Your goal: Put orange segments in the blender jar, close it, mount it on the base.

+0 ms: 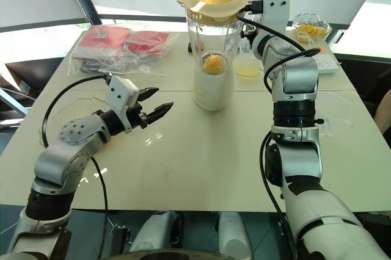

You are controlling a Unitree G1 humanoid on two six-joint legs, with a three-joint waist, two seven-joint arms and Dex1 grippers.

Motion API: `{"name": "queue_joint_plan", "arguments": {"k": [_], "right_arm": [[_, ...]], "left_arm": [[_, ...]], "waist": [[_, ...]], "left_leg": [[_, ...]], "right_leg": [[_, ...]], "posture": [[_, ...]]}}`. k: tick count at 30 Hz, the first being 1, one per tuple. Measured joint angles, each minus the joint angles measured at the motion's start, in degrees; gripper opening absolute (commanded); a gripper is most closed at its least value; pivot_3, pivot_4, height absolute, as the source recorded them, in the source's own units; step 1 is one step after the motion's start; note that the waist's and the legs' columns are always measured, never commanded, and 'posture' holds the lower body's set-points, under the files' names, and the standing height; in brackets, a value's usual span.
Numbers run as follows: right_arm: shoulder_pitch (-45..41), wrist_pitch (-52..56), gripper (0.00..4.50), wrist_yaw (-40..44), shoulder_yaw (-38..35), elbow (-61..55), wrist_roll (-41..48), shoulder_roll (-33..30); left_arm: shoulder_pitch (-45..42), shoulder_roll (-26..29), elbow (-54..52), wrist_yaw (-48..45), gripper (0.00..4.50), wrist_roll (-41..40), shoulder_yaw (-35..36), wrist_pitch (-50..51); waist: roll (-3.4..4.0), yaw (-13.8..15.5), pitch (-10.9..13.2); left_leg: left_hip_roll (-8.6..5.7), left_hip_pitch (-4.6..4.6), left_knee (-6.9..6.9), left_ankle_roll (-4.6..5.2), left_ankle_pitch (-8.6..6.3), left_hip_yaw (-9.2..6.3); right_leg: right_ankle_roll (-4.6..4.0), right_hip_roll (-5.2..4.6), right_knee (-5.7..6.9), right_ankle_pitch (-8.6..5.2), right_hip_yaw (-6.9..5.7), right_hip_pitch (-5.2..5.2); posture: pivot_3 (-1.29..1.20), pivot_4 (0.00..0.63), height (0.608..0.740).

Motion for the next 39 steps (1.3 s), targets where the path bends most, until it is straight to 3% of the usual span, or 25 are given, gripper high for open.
{"name": "queue_joint_plan", "arguments": {"k": [38, 39], "right_arm": [[0.92, 3.22, 0.90, -5.69, 0.23, -4.39, -1.26, 3.71], [0.93, 3.27, 1.40, -5.69, 0.23, -4.45, -1.26, 3.79]], "left_arm": [[0.35, -1.52, -0.01, 2.13, 3.16, -0.14, 0.61, 0.01], [0.35, -1.55, -0.01, 2.16, 3.19, -0.14, 0.61, 0.01]], "waist": [[-0.04, -0.35, -0.04], [-0.04, -0.45, -0.04]], "left_leg": [[0.11, 0.03, 0.00, 0.00, 0.00, -0.07], [0.11, 0.03, 0.00, 0.00, 0.00, -0.07]], "right_leg": [[-0.03, 0.15, 0.00, 0.00, 0.01, 0.02], [-0.04, 0.16, 0.00, 0.00, 0.01, 0.02]], "posture": [[0.00, 0.150, 0.740], [0.00, 0.150, 0.740]]}}
